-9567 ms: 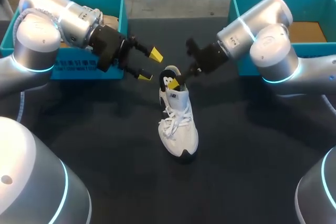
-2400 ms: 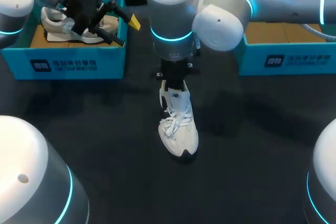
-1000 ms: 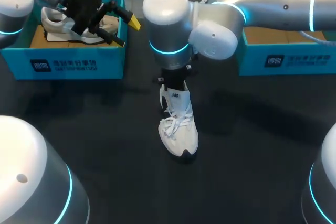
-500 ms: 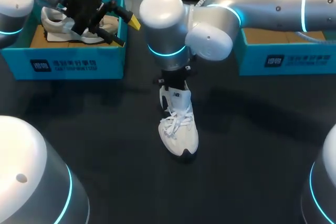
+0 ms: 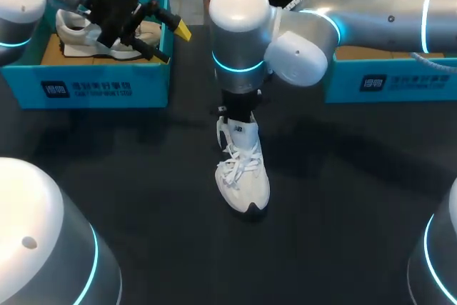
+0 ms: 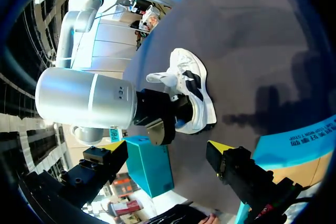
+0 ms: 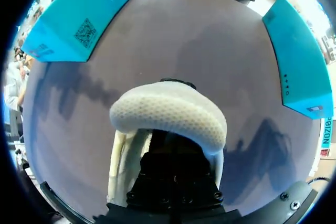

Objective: Take the shoe out of the shoebox, open the shoe tongue, remove and reinsert the insole, then place the shoe into the shoebox

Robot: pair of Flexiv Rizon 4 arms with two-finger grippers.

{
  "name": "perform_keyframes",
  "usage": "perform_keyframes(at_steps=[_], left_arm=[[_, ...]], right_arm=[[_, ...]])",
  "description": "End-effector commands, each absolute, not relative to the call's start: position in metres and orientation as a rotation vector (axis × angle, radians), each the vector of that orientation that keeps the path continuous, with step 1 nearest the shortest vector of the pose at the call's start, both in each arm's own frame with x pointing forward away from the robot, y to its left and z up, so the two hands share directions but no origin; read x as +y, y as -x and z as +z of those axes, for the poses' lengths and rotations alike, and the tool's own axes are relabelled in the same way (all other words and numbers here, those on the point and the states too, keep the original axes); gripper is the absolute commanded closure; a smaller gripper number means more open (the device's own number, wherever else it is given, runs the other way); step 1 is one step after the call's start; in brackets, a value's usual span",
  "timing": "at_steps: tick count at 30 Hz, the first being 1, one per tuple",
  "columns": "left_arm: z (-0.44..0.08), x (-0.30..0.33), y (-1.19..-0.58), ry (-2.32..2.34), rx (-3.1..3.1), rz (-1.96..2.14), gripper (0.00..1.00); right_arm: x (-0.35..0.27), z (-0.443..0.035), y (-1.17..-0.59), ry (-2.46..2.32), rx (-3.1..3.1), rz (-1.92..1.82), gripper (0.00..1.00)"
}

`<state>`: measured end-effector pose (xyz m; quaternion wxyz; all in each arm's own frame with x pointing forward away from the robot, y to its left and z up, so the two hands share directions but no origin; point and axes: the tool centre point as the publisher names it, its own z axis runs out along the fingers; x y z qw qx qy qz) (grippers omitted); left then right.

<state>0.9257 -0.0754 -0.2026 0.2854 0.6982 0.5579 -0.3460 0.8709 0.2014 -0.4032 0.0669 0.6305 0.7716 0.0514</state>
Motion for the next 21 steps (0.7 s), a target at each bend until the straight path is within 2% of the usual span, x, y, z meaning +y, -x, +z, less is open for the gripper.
perform_keyframes(at_steps=[1, 12, 21], left_arm=[[-0.202, -0.075, -0.925, -1.869, 1.493, -0.922, 0.0], [-0.202, -0.075, -0.925, -1.869, 1.493, -0.922, 0.0], [-0.202, -0.075, -0.925, -1.869, 1.493, -0.922, 0.0]], right_arm=[[0.209, -0.393, -0.863, -1.865, 2.314, 0.162, 1.0], [0.206, -0.375, -0.871, -1.819, 2.215, 0.107, 1.0], [0.193, -0.386, -0.882, -1.852, 2.174, 0.077, 1.0]])
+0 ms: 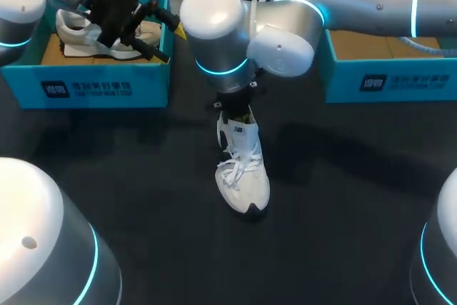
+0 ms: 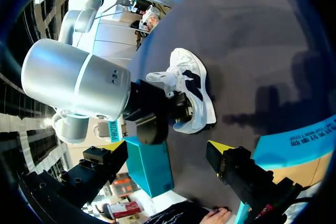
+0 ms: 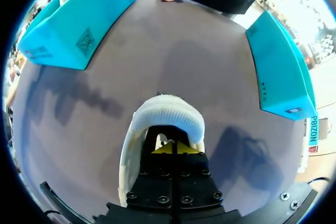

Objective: Take the shoe out of the shoebox, open the shoe tongue, remove and reinsert the insole, then place the shoe into the shoebox

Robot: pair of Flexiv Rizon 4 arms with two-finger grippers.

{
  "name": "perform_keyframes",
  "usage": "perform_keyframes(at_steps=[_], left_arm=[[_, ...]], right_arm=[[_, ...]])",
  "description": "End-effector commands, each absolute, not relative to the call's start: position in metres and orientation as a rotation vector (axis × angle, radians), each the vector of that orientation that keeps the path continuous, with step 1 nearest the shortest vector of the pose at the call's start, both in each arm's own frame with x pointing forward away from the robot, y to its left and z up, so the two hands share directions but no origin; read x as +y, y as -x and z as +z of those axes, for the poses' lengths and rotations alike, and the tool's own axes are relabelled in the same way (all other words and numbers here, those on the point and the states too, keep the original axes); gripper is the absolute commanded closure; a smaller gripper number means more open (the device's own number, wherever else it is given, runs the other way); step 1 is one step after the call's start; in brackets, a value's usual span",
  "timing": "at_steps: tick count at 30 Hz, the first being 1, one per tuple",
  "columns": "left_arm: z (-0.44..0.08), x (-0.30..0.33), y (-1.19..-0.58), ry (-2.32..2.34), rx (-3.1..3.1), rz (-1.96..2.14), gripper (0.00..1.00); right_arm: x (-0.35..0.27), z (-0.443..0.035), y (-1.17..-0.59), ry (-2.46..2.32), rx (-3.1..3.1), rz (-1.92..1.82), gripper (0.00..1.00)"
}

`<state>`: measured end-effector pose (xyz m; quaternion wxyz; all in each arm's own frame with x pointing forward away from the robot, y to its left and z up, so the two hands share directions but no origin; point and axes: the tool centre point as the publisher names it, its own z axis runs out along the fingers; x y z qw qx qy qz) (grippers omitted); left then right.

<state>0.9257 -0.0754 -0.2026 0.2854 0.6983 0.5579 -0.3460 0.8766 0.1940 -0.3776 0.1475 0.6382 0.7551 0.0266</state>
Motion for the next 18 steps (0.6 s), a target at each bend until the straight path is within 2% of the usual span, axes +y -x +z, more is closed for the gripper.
perform_keyframes(at_steps=[1, 8, 18], left_arm=[[-0.202, -0.075, -0.925, -1.869, 1.493, -0.922, 0.0], [-0.202, -0.075, -0.925, -1.869, 1.493, -0.922, 0.0], [-0.202, -0.075, -0.925, -1.869, 1.493, -0.922, 0.0]], right_arm=[[0.192, -0.389, -0.884, -1.855, 2.175, 0.078, 1.0], [0.197, -0.41, -0.889, -1.895, 2.228, 0.078, 1.0], [0.211, -0.399, -0.877, -1.966, 2.269, 0.029, 1.0]])
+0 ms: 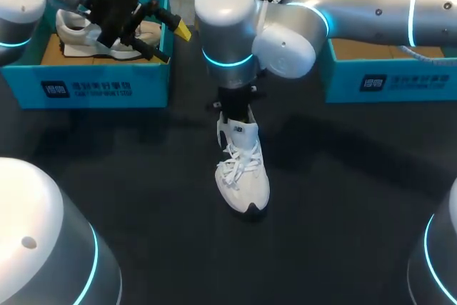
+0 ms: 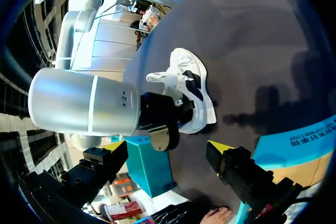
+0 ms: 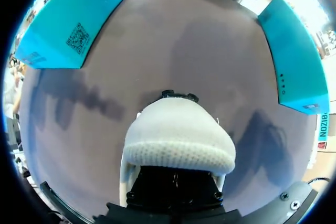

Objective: Take the shoe out of the shoebox, open the shoe tongue, remove and reinsert the insole, then place the shoe into the shoebox

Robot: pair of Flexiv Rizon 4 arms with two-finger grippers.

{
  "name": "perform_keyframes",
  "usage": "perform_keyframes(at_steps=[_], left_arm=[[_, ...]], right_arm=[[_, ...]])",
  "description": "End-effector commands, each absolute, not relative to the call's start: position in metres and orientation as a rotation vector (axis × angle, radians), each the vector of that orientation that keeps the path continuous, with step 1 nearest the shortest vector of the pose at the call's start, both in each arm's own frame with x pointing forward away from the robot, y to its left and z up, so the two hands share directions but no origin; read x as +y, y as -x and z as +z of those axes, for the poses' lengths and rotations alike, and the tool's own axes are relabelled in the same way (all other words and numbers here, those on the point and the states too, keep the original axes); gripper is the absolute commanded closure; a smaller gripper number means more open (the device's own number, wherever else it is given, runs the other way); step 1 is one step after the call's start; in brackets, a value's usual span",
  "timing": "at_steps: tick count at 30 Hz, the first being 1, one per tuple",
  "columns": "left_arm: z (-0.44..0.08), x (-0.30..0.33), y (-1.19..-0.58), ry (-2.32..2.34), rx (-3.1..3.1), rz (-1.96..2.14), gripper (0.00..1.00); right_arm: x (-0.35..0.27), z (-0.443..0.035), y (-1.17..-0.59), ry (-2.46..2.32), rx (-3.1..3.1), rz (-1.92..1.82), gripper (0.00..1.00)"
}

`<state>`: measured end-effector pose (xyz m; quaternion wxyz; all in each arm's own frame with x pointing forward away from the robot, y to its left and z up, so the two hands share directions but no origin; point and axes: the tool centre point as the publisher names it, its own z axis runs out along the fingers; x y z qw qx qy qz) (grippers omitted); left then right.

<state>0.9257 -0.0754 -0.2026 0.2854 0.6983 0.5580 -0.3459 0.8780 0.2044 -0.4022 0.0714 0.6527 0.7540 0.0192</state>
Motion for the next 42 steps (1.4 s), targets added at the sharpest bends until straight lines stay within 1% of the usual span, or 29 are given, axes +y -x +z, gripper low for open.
perform_keyframes(at_steps=[1, 5, 14, 32, 40, 41, 42], left_arm=[[-0.202, -0.075, -0.925, -1.869, 1.493, -0.922, 0.0], [-0.202, -0.075, -0.925, -1.869, 1.493, -0.922, 0.0], [-0.202, -0.075, -0.925, -1.869, 1.493, -0.922, 0.0], [-0.202, -0.075, -0.925, -1.869, 1.493, -0.922, 0.0], [-0.202, -0.075, -0.925, -1.869, 1.493, -0.922, 0.0], [-0.202, -0.075, -0.925, -1.869, 1.493, -0.922, 0.0], [-0.202, -0.075, -0.925, -1.869, 1.493, -0.922, 0.0]], right_arm=[[0.211, -0.395, -0.876, -1.977, 2.27, 0.01, 1.0], [0.211, -0.383, -0.872, -2.02, 2.305, -0.013, 1.0], [0.206, -0.365, -0.856, -2.144, 2.35, -0.192, 1.0], [0.205, -0.352, -0.825, -2.27, 2.446, -0.587, 1.0], [0.202, -0.349, -0.811, -2.336, 2.398, -0.574, 1.0], [0.202, -0.349, -0.811, -2.34, 2.393, -0.57, 0.84], [0.203, -0.348, -0.81, -2.346, 2.387, -0.56, 0.73]])
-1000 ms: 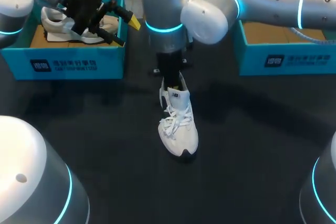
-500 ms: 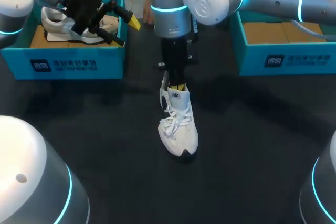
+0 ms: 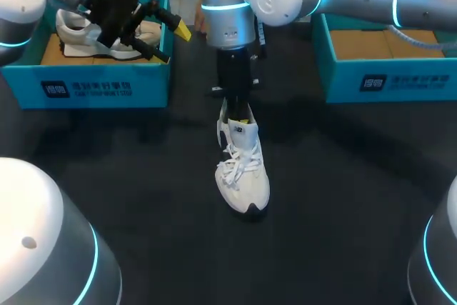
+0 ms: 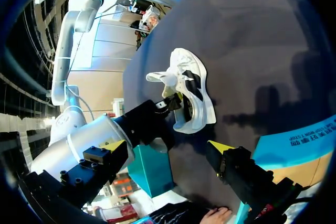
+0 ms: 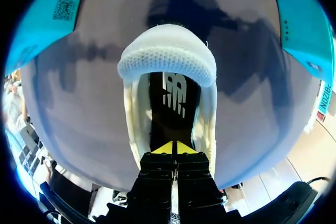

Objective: Take the shoe out of the shoebox, open the shoe tongue, remove and reinsert the insole, then place the shoe into the shoebox

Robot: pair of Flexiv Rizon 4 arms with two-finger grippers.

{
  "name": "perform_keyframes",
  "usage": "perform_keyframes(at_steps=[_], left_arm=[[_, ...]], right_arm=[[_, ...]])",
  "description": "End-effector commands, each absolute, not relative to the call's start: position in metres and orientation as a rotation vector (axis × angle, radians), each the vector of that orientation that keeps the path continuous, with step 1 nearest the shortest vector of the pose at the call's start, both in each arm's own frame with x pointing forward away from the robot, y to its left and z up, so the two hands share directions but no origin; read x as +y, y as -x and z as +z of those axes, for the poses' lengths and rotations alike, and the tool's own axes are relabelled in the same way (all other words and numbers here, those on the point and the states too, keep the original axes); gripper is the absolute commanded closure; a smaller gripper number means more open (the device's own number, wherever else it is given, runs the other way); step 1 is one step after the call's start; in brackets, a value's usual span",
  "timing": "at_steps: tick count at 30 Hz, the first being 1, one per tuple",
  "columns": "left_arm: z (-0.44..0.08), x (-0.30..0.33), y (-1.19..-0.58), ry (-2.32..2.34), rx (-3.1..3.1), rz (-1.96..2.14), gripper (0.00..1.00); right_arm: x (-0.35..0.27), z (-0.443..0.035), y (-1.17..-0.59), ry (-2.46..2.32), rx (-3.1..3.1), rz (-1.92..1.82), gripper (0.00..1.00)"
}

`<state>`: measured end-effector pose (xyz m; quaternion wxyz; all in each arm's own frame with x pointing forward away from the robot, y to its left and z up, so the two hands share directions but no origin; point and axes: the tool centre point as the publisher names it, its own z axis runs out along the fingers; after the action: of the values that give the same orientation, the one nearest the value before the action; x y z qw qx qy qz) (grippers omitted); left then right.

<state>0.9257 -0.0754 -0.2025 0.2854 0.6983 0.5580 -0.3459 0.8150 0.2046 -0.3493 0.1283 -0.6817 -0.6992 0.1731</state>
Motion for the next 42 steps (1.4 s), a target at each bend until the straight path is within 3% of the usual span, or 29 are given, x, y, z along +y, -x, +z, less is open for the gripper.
perform_keyframes(at_steps=[1, 4, 5, 9, 42], left_arm=[[-0.202, -0.075, -0.925, -1.869, 1.493, -0.922, 0.0], [-0.202, -0.075, -0.925, -1.869, 1.493, -0.922, 0.0], [-0.202, -0.075, -0.925, -1.869, 1.493, -0.922, 0.0], [-0.202, -0.075, -0.925, -1.869, 1.493, -0.922, 0.0], [-0.202, -0.075, -0.925, -1.869, 1.493, -0.922, 0.0]], right_arm=[[0.203, -0.348, -0.81, 2.005, -2.027, 0.473, 0.68], [0.203, -0.347, -0.809, 2.009, -2.023, 0.47, 0.45], [0.203, -0.347, -0.808, 2.01, -2.023, 0.472, 0.25], [0.203, -0.345, -0.807, 2.016, -2.021, 0.479, 0.0], [0.21, -0.314, -0.793, 2.092, -1.99, 0.665, 0.0]])
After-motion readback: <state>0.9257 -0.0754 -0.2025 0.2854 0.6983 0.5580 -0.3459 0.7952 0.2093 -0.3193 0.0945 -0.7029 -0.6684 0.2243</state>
